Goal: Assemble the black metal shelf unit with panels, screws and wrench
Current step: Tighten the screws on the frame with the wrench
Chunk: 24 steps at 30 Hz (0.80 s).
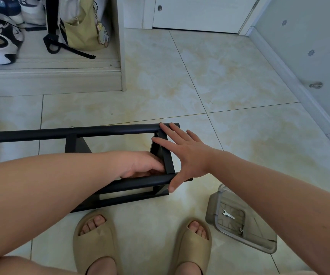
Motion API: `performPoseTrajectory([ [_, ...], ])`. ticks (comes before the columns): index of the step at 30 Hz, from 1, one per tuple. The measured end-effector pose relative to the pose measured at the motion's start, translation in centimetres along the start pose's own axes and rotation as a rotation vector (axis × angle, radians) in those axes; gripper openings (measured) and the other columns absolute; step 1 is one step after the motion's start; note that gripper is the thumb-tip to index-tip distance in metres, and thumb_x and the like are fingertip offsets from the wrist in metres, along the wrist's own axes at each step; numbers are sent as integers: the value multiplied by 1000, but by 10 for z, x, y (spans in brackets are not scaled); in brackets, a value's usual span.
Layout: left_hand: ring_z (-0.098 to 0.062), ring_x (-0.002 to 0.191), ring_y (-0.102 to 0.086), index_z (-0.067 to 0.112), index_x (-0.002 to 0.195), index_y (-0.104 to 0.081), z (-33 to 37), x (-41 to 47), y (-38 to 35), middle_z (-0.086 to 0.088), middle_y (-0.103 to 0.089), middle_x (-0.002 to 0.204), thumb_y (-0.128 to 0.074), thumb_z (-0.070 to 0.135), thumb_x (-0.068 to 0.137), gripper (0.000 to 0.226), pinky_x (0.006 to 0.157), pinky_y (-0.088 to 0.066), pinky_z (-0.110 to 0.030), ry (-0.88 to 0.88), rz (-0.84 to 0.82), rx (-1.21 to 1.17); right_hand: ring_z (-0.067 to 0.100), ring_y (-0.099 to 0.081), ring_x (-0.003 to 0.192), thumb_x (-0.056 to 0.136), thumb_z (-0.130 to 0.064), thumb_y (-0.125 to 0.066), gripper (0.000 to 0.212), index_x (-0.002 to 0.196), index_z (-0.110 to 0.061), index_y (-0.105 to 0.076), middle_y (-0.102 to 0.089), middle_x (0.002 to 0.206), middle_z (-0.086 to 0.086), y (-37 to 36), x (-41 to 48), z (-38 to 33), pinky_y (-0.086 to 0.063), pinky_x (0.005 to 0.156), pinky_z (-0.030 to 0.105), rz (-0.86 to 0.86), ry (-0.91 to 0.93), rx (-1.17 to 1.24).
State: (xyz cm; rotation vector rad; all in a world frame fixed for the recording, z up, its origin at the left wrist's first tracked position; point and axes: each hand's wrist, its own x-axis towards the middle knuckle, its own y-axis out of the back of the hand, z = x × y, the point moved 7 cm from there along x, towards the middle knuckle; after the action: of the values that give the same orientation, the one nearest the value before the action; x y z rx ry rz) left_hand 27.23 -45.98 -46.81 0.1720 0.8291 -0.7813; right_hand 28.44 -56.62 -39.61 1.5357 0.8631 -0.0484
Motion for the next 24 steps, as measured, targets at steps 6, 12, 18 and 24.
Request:
performPoseTrajectory([
  [6, -28, 100, -69, 4, 103, -69, -1, 1, 2, -13, -73, 102, -53, -8, 91, 23, 97, -53, -36, 12, -18, -99, 11, 33, 148, 55, -81, -78, 138, 158, -44, 5, 35, 161, -15, 1, -1, 0, 9, 124, 53, 4, 5, 3],
  [12, -15, 67, -68, 13, 98, -69, -3, -3, -2, 0, -71, 74, -53, 11, 98, 16, 64, -53, -25, 53, -70, -41, 11, 33, 148, 55, -82, -77, 138, 159, -44, 5, 35, 160, -15, -1, 0, 1, 9, 124, 54, 5, 10, 0],
  [18, -19, 82, -72, 8, 97, -70, 1, -1, 0, -5, -75, 87, -56, -1, 94, 17, 81, -57, -27, -6, -17, 9, 11, 33, 149, 55, -81, -78, 137, 159, -44, 4, 35, 161, -15, -1, 1, 2, 10, 124, 53, 12, 14, 0],
  [24, -20, 87, -68, 15, 99, -74, 2, -15, 6, -4, -73, 94, -62, 10, 93, 14, 86, -52, -30, -9, 30, 137, 12, 33, 148, 55, -83, -76, 137, 158, -44, 5, 36, 160, -13, 0, 0, 1, 11, 124, 53, 2, 1, -43],
])
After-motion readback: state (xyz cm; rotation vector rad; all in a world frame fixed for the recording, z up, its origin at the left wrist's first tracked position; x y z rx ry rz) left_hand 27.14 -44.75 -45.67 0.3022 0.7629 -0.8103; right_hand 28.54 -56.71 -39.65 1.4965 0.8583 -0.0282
